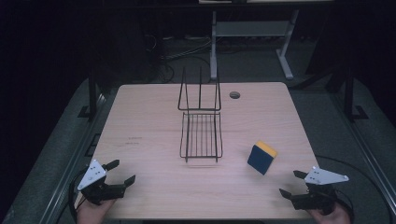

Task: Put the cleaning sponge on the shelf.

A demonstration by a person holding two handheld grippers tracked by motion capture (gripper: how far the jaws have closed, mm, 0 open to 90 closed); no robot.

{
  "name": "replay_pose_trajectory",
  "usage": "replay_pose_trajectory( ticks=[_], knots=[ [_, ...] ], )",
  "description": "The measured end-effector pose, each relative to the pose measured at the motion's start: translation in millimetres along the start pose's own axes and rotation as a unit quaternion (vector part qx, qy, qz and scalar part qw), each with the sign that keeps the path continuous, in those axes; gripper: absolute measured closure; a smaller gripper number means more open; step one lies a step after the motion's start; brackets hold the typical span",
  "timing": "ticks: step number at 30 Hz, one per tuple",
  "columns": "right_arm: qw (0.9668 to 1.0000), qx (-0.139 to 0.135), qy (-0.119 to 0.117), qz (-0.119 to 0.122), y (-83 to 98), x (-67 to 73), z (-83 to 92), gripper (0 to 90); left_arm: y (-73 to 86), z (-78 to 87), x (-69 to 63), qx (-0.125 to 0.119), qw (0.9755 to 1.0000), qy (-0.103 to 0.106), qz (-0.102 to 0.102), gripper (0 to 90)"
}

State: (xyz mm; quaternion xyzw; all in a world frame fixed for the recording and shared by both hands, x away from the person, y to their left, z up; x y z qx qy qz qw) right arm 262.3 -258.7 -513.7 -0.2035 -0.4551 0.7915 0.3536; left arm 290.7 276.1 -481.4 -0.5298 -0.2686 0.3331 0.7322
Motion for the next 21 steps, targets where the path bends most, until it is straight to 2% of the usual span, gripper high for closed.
replay_pose_trajectory(
  ticks=[5, 13, 21],
  knots=[
    [1.0000, -0.005, -0.008, 0.002, -7.4, 3.6, -3.3, 14.1, 2.3, -1.6, -2.5, 0.006, 1.0000, 0.007, -0.004, 14.3],
    [0.9997, -0.010, -0.021, 0.008, -23.7, 10.5, -14.7, 14.1, 4.6, 0.6, -2.6, 0.007, 0.9999, 0.009, 0.006, 14.3],
    [0.9991, -0.013, -0.027, 0.029, -43.5, 13.6, -24.2, 14.3, 4.1, -0.6, -6.6, 0.012, 0.9998, 0.012, -0.006, 14.3]
  ],
)
Point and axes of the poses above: each handheld gripper's, and its own axes: z roughly backward along the jaws, y roughly out of its underside, x roughly to its left, the point moved 9 cm from there along -z, roughly forward along the jaws, and after that the axes turned 10 degrees about -x, right-handed, at the moved point
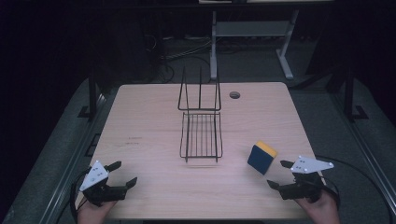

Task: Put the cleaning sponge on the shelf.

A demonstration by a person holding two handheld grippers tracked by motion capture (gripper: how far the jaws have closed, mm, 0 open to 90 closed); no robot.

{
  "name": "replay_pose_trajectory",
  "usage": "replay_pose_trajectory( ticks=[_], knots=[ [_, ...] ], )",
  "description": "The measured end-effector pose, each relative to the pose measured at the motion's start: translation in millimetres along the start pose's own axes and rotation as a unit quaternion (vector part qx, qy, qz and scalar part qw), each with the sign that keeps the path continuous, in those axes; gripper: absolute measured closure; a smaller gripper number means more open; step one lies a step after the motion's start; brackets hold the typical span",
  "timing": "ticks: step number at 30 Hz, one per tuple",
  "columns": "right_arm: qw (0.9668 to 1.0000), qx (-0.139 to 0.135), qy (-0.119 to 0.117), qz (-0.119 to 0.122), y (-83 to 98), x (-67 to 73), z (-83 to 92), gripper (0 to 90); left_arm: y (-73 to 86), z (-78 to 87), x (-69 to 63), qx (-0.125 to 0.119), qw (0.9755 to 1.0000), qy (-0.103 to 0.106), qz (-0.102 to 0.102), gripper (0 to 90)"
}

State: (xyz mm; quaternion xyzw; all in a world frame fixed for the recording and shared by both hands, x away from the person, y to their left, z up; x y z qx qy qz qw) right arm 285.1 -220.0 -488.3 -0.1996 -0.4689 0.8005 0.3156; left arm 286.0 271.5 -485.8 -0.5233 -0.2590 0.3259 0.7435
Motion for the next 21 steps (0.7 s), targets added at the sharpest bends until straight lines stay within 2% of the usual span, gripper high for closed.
replay_pose_trajectory(
  ticks=[2, 9, 11, 18, 21],
  knots=[
    [1.0000, 0.001, 0.004, 0.005, -3.3, -3.2, -2.6, 14.3, 0.6, -0.4, -0.8, 0.001, 1.0000, 0.001, 0.001, 14.3],
    [0.9999, 0.001, 0.007, -0.007, -10.8, -11.3, -9.6, 15.0, 1.9, -1.0, -1.3, 0.004, 1.0000, 0.004, -0.001, 14.3],
    [1.0000, 0.001, 0.006, -0.004, -13.0, -13.1, -11.2, 16.5, 1.7, -1.2, -1.8, 0.004, 1.0000, 0.003, -0.002, 14.3],
    [0.9998, 0.021, 0.006, -0.004, -17.2, -15.7, -19.3, 17.3, 2.2, -1.3, -3.0, 0.007, 1.0000, 0.005, -0.002, 14.3],
    [0.9996, 0.028, 0.004, -0.001, -19.7, -15.9, -21.5, 20.3, 1.6, -1.2, -3.1, 0.005, 1.0000, 0.005, -0.002, 14.3]
  ],
)
Point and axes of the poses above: each handheld gripper's, and its own axes: z roughly backward along the jaws, y roughly out of its underside, x roughly to its left, the point moved 9 cm from there along -z, roughly forward along the jaws, and after that the axes turned 10 degrees about -x, right-handed, at the moved point
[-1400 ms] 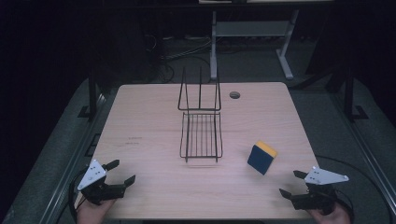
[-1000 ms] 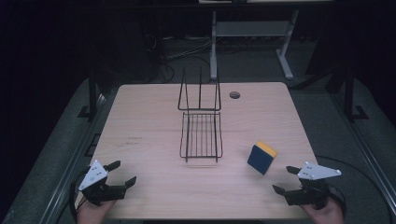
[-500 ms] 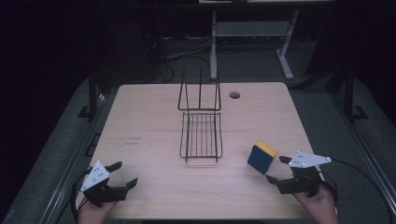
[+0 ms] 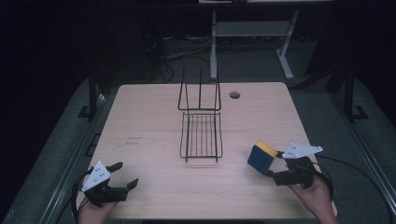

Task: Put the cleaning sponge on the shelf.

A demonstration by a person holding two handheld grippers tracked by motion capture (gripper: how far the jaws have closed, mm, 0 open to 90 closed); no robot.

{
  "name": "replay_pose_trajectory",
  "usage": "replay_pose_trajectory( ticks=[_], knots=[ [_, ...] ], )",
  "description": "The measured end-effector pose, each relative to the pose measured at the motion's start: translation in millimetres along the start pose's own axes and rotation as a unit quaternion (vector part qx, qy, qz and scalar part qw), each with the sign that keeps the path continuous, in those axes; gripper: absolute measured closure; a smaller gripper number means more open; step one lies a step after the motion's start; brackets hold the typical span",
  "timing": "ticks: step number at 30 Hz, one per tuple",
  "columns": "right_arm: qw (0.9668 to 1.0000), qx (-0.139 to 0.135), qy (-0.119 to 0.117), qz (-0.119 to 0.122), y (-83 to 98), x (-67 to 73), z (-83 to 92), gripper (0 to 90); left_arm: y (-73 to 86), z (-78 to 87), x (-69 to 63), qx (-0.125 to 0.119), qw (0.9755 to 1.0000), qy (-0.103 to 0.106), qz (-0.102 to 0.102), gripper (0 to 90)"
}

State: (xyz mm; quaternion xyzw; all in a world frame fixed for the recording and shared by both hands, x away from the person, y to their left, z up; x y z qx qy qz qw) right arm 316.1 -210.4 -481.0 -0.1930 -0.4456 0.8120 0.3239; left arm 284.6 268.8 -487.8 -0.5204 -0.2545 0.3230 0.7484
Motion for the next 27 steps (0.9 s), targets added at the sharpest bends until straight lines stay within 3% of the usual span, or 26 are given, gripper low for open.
replay_pose_trajectory(
  ticks=[7, 15, 23, 27],
  knots=[
    [0.9999, 0.013, 0.010, 0.001, -3.2, -4.7, -4.1, 24.0, -0.1, 0.2, -0.1, -0.001, 1.0000, 0.001, -0.001, 14.3],
    [0.9997, 0.018, 0.019, 0.002, -6.9, -8.6, -4.5, 39.3, -0.3, 1.2, 0.8, -0.001, 1.0000, -0.002, -0.002, 14.3],
    [0.9996, 0.025, 0.008, 0.002, -5.0, -6.4, -4.9, 54.1, 0.5, 1.0, 1.4, 0.001, 1.0000, -0.002, -0.003, 14.3],
    [0.9996, 0.028, 0.005, 0.005, -5.1, -6.0, -4.2, 56.6, 0.3, 0.7, 0.9, 0.001, 1.0000, -0.001, -0.003, 14.3]
  ],
)
Point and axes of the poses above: each handheld gripper's, and its own axes: z roughly backward along the jaws, y roughly out of its underside, x roughly to its left, the point moved 9 cm from there along -z, roughly forward along the jaws, and after that the axes turned 10 degrees about -x, right-handed, at the moved point
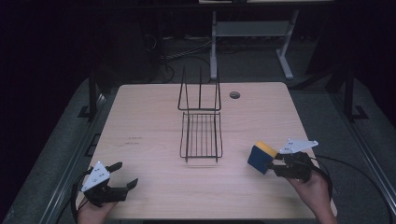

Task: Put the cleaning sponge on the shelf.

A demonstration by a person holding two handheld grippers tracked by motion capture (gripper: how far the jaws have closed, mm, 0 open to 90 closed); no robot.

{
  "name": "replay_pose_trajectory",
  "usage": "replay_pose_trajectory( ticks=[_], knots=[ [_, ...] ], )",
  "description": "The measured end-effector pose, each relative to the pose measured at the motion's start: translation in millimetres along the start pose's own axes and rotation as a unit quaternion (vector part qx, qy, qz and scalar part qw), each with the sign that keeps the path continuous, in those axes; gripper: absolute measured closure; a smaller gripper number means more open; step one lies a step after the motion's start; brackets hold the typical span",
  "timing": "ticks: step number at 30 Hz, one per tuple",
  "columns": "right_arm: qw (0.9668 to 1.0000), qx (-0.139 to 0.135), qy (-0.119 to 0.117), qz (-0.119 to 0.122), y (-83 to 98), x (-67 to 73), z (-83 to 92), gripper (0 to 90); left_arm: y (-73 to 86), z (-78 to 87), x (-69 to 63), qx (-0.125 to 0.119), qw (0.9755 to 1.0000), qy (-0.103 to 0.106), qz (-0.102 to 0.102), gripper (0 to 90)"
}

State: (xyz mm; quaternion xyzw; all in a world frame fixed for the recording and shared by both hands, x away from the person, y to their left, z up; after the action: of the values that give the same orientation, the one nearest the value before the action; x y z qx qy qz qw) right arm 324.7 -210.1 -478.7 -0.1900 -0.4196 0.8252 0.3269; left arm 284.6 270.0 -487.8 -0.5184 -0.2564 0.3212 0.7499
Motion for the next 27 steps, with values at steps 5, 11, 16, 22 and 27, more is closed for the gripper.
replay_pose_trajectory(
  ticks=[5, 11, 16, 22, 27],
  knots=[
    [1.0000, 0.000, -0.003, 0.007, -4.7, 0.4, 2.1, 57.5, -0.1, 0.0, -0.2, -0.001, 1.0000, 0.000, 0.001, 14.3],
    [0.9997, -0.004, -0.018, 0.016, -22.2, 6.9, 2.1, 57.8, -0.3, 0.1, -0.7, -0.001, 1.0000, 0.000, 0.001, 14.3],
    [0.9991, -0.004, -0.029, 0.031, -38.4, 13.6, -1.8, 57.9, -0.8, 0.4, 0.0, -0.001, 1.0000, -0.001, 0.001, 14.3],
    [0.9981, -0.008, -0.049, 0.037, -59.6, 21.5, -6.5, 57.9, -0.9, 0.5, -0.6, -0.001, 1.0000, 0.001, 0.001, 14.3],
    [0.9969, -0.016, -0.064, 0.044, -77.1, 27.0, -7.6, 57.9, -2.5, -0.2, -0.4, -0.004, 1.0000, 0.001, -0.001, 14.3]
  ],
)
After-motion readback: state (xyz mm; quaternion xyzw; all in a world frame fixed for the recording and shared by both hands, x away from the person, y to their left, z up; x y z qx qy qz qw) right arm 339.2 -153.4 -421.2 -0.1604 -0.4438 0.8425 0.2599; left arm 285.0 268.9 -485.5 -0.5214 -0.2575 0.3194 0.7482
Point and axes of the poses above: each handheld gripper's, and its own axes: z roughly backward along the jaws, y roughly out of its underside, x roughly to its left, the point moved 9 cm from there along -z, roughly forward along the jaws, and after that the axes turned 10 degrees about -x, right-handed, at the moved point
